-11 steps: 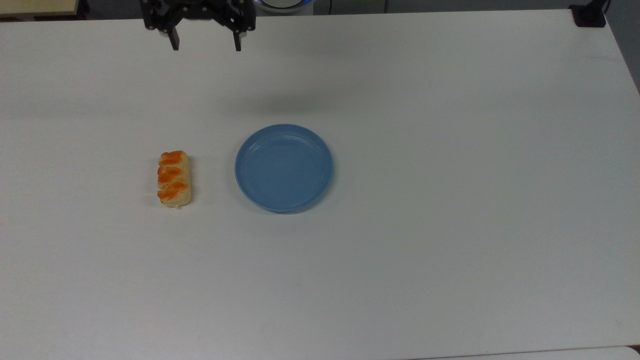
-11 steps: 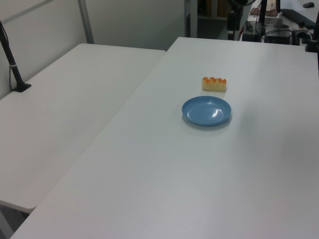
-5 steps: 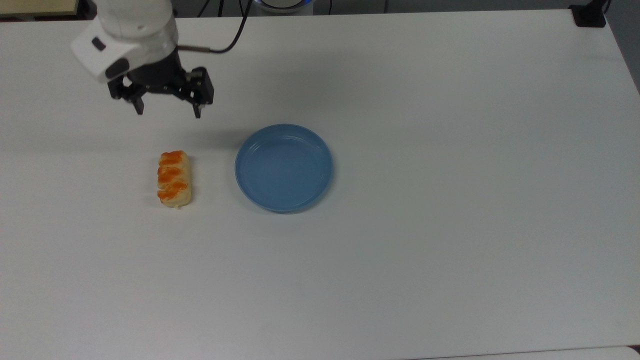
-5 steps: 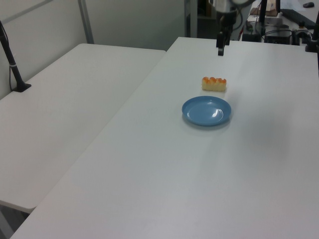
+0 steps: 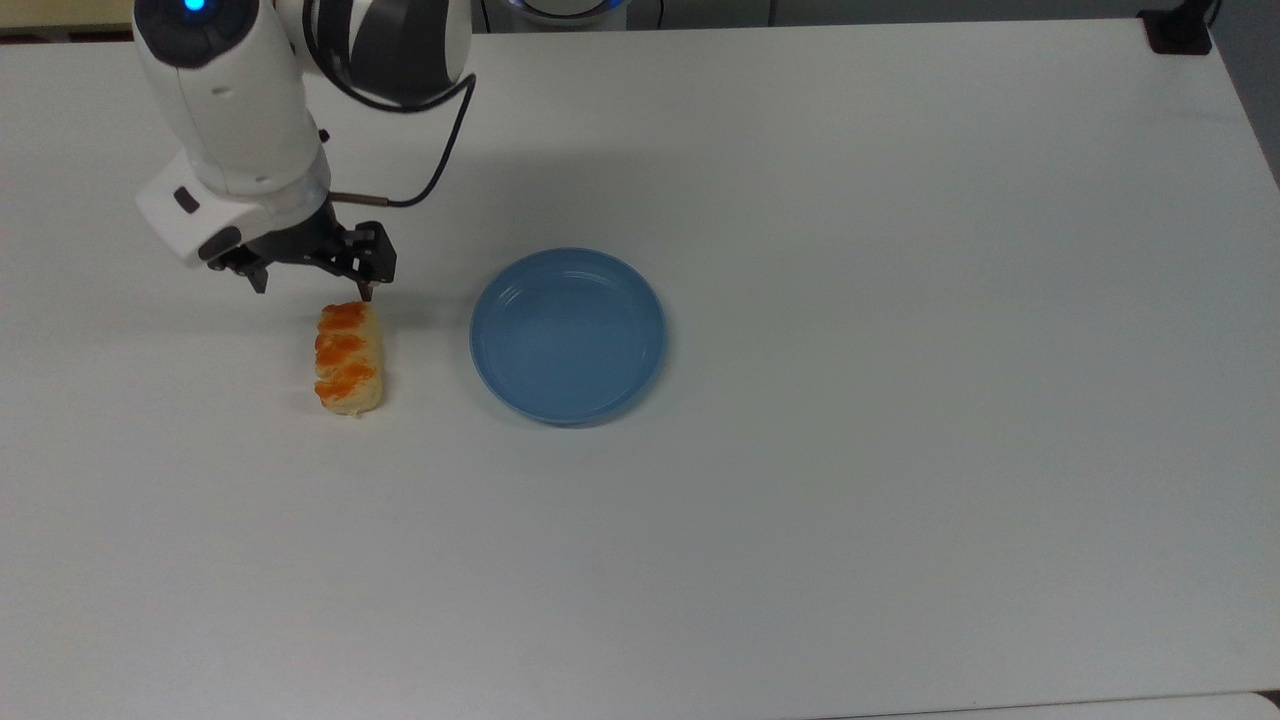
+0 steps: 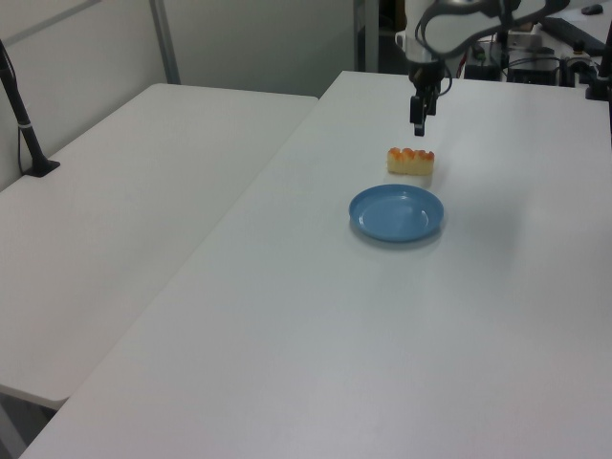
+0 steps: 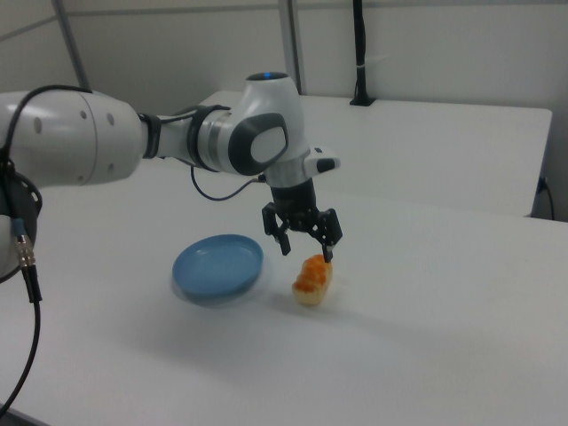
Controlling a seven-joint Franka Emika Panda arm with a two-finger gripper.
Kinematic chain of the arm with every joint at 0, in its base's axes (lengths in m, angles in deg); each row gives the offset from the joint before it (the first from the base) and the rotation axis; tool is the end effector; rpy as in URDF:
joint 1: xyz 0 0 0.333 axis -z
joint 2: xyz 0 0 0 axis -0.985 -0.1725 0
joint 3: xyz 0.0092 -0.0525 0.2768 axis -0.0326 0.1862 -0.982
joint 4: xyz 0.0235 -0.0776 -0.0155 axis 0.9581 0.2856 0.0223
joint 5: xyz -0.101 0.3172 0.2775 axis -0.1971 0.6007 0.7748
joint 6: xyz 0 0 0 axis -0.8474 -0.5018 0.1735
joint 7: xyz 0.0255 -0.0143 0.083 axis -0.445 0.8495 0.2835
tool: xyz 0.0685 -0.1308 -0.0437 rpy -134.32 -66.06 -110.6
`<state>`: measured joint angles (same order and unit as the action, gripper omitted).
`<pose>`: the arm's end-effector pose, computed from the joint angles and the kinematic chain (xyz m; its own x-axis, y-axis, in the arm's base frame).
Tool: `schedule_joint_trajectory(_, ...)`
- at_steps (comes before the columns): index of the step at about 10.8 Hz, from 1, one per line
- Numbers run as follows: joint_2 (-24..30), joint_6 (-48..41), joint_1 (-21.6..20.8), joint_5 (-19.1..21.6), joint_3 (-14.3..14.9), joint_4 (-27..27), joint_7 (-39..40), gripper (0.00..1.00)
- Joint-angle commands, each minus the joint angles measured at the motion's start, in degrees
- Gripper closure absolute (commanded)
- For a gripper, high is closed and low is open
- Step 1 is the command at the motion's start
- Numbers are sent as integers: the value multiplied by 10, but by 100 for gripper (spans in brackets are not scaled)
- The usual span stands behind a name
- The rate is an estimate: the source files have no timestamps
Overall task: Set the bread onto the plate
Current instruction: 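Lower the open gripper over the bread roll, then close the gripper on the bread roll and lift it, then carry the held bread roll over the blue plate and lower it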
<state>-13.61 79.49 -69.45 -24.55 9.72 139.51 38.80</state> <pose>0.6826 -0.1739 0.3059 0.9999 0.0025 -0.0156 0.0044 -0.9921 0.1254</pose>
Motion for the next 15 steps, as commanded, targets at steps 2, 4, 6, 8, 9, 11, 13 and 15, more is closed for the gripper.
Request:
schedule_joint_trajectory(2,-41,44,-2,-14,-4,3,-1,0)
schedule_joint_trajectory(4,-62,68,-3,-14,-8,3,-33,0)
schedule_joint_trajectory(6,-78,88,-5,-17,-9,3,-49,0)
schedule_joint_trajectory(8,-84,98,-6,-17,-10,3,-57,39)
schedule_joint_trajectory(9,-83,98,-7,-17,-11,3,-57,56)
schedule_joint_trajectory(11,-71,90,-7,-17,-14,3,-57,61)
schedule_joint_trajectory(13,-21,72,-26,-16,-21,33,-57,61)
schedule_joint_trajectory(15,23,53,-59,-16,-31,69,-64,61)
